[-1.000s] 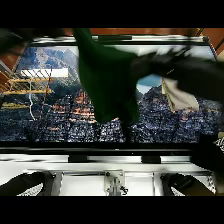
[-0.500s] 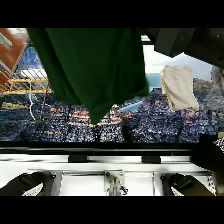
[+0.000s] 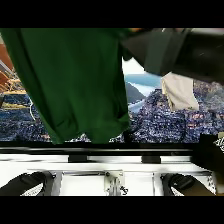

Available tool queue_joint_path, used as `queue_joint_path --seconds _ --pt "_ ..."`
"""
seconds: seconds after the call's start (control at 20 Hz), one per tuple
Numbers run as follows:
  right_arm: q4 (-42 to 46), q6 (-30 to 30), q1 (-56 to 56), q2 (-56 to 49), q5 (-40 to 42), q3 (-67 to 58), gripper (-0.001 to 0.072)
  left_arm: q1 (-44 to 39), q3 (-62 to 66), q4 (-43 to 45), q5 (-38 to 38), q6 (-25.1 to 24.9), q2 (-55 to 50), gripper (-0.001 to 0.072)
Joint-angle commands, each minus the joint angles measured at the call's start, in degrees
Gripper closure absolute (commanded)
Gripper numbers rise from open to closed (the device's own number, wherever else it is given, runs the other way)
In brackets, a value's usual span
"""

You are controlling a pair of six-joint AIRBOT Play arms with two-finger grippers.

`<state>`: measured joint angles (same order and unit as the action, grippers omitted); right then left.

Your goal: Fold the shirts.

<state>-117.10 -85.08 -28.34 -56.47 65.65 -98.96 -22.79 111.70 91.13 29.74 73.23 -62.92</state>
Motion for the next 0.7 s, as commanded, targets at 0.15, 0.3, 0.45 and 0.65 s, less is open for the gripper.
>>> queue_joint_path --seconds 0.15,0.3,0.45,0.65 --pt "29.0 6.8 0.1 -5.3 16.3 8.8 0.0645 0.2 0.0 -7.8 22.7 0.1 -15.4 0.0671" --pt "44.2 9.9 0.1 -11.3 14.1 11.3 0.0645 -0.8 0.1 -10.0 28.6 0.1 -26.3 0.0670" --pt "46.5 11.5 0.1 -19.6 9.2 11.3 0.0645 -2.3 0.1 -12.2 32.5 1.8 -34.9 0.0671" --pt "42.5 14.1 0.1 -29.2 4.7 11.3 0.0601 -2.7 0.1 -12.3 37.0 11.7 -40.5 0.0329"
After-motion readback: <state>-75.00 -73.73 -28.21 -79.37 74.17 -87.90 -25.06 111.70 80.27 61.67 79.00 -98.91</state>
